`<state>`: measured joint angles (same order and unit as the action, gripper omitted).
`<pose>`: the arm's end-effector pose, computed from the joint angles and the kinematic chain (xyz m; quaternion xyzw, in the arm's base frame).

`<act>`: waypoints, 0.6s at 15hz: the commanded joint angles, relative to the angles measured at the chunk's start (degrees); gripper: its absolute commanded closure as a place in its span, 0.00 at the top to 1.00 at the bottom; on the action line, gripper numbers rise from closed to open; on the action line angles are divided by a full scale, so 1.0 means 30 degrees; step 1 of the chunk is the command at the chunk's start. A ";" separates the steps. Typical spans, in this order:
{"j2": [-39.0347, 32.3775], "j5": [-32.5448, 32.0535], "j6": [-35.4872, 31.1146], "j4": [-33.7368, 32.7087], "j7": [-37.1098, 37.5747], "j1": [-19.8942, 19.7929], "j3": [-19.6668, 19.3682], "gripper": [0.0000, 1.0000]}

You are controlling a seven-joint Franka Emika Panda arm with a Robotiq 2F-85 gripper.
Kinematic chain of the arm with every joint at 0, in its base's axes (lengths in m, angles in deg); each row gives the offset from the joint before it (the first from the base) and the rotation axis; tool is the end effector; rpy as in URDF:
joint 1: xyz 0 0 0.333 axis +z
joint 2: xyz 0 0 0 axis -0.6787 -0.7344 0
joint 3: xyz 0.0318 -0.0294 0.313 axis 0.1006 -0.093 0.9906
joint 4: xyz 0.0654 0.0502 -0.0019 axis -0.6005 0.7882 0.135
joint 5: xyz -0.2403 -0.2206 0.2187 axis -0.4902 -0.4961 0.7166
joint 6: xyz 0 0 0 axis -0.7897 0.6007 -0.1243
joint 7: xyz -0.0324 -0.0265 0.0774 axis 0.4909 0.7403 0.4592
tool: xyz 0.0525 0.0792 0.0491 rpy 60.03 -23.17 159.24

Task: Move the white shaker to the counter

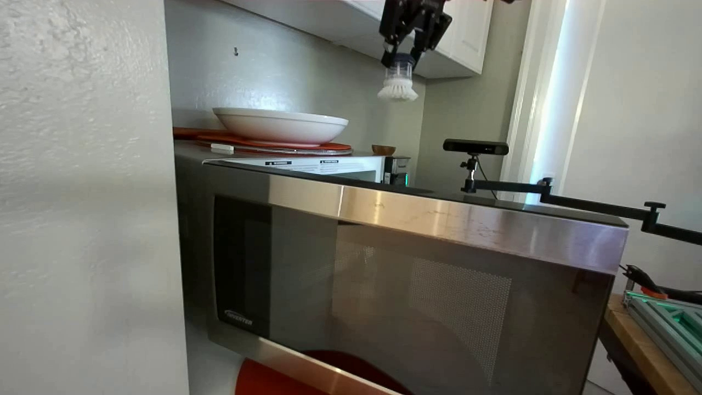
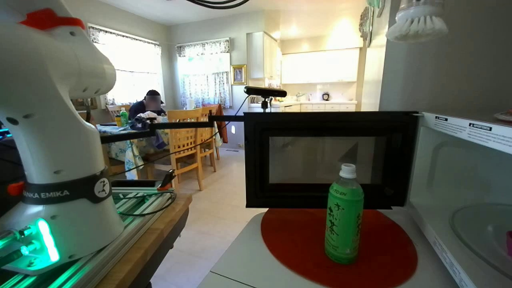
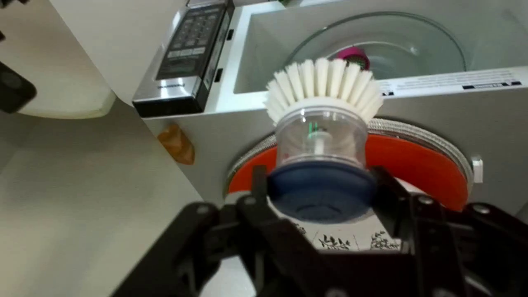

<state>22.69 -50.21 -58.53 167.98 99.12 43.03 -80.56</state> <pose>0.5144 -0.0110 0.5593 0.9260 -0.2356 0.2679 0.1237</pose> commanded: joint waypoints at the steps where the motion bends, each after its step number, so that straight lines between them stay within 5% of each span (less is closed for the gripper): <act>1: 0.1164 -0.1760 -0.1903 0.2838 0.2073 -0.1790 0.0879 0.38; 9: 0.1316 -0.6222 -0.4711 0.7186 0.8104 -0.3944 0.0980 0.38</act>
<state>25.12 -64.83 -69.42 185.60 116.81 33.11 -78.28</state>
